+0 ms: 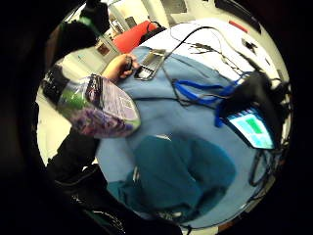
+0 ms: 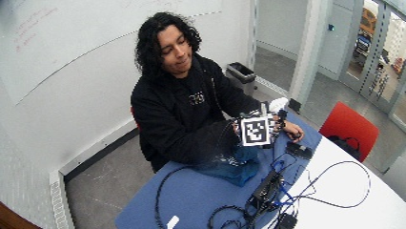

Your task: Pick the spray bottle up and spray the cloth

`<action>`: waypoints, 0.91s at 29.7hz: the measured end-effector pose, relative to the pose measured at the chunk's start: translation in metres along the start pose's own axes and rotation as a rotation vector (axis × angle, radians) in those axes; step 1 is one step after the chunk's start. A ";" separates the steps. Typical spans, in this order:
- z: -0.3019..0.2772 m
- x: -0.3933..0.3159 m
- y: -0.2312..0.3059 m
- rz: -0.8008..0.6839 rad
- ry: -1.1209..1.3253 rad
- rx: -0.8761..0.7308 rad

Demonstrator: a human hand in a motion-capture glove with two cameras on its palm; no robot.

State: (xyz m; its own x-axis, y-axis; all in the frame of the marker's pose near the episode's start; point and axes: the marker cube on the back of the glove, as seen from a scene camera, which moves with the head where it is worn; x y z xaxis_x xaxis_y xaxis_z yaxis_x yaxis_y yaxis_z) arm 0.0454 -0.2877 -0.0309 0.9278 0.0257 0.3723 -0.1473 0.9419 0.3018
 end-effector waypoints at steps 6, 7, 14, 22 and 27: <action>-0.033 -0.015 0.055 0.005 0.075 -0.083; -0.038 -0.018 0.060 0.006 0.084 -0.098; -0.064 -0.055 0.099 -0.059 0.174 -0.228; -0.058 -0.090 0.143 -0.133 0.392 -0.397; -0.054 -0.094 0.148 -0.150 0.414 -0.438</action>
State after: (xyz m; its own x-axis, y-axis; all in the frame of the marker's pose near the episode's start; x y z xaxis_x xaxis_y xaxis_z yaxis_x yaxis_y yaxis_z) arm -0.0450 -0.1328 -0.0690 0.9964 -0.0725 -0.0437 0.0680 0.9931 -0.0960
